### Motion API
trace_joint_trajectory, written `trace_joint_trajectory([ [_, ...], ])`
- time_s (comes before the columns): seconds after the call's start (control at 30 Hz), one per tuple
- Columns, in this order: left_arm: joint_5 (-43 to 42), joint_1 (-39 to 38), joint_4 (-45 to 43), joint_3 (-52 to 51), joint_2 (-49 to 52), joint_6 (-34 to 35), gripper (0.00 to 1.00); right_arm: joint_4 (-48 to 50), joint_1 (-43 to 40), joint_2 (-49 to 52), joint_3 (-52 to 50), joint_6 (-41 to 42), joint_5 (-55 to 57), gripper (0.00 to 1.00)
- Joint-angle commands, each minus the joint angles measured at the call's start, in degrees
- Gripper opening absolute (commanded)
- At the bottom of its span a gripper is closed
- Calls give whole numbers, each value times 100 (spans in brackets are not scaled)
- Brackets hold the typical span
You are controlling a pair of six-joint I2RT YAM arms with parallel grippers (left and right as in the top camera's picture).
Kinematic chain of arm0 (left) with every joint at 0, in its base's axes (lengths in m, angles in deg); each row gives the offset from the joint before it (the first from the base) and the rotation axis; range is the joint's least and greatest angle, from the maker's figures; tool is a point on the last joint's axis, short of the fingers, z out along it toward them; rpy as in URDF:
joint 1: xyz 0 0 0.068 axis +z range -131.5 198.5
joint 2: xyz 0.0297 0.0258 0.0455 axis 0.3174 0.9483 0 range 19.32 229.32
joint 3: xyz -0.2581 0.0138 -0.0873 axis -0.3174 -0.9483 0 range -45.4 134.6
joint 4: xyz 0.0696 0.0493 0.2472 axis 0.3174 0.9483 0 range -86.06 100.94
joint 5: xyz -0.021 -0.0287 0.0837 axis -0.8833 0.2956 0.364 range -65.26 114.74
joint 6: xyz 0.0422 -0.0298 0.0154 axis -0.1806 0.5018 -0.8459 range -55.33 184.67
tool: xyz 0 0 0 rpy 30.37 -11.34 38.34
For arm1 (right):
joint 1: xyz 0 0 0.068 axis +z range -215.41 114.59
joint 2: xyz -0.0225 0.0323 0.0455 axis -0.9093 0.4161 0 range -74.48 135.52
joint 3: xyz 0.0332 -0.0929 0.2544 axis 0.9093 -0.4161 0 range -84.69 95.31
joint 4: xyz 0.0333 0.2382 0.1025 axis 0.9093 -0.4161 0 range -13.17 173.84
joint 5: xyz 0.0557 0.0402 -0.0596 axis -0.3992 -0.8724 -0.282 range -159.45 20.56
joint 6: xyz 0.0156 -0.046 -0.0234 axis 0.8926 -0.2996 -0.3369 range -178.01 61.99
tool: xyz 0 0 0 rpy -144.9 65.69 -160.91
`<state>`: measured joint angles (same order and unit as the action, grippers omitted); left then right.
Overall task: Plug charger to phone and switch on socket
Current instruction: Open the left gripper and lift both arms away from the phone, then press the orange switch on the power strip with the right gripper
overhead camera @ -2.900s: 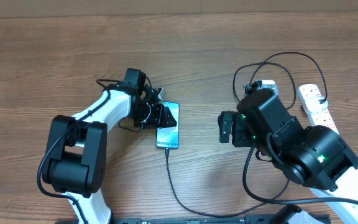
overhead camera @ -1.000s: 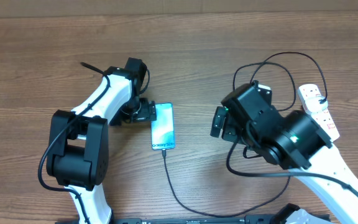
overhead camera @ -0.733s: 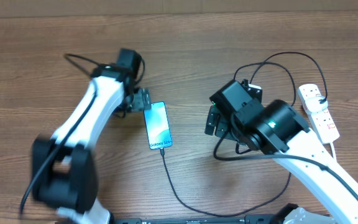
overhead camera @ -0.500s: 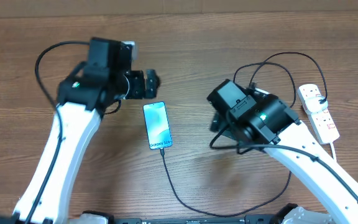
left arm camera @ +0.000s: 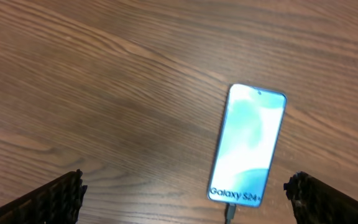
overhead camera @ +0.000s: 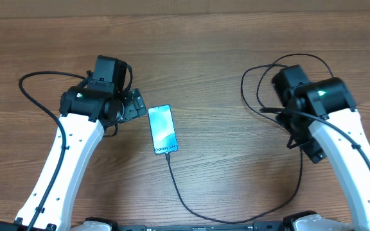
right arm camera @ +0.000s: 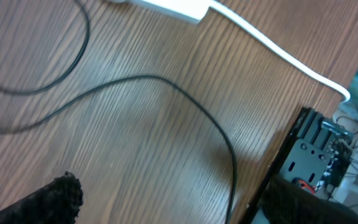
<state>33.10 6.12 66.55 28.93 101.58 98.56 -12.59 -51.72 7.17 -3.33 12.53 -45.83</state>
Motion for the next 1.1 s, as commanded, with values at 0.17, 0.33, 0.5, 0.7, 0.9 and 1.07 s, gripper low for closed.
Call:
trace_joint_trajectory([
  [0.17, 481, -83, -334, -7, -1672, -507, 100, 452, -1394, -79, -9, 15, 251, 34],
  [0.33, 1440, -76, -254, -7, -3303, -560, 100, 920, -2570, -26, -11, 13, 328, 8],
  [0.5, 2350, -76, 153, -7, -4275, -562, 99, 1458, -3491, 186, -42, -199, 339, 4],
  [0.7, 2354, -76, 321, -7, -4612, -562, 100, 2516, -4218, 791, -11, -2299, -1176, 4],
  [0.9, 2352, -76, 321, -9, -4594, -562, 99, 2566, -4658, 1445, 417, -2802, -1676, 4],
  [1.07, 2352, -76, 323, -9, -4594, -562, 99, 2240, -4686, 2225, 1202, -3209, -1941, 4],
])
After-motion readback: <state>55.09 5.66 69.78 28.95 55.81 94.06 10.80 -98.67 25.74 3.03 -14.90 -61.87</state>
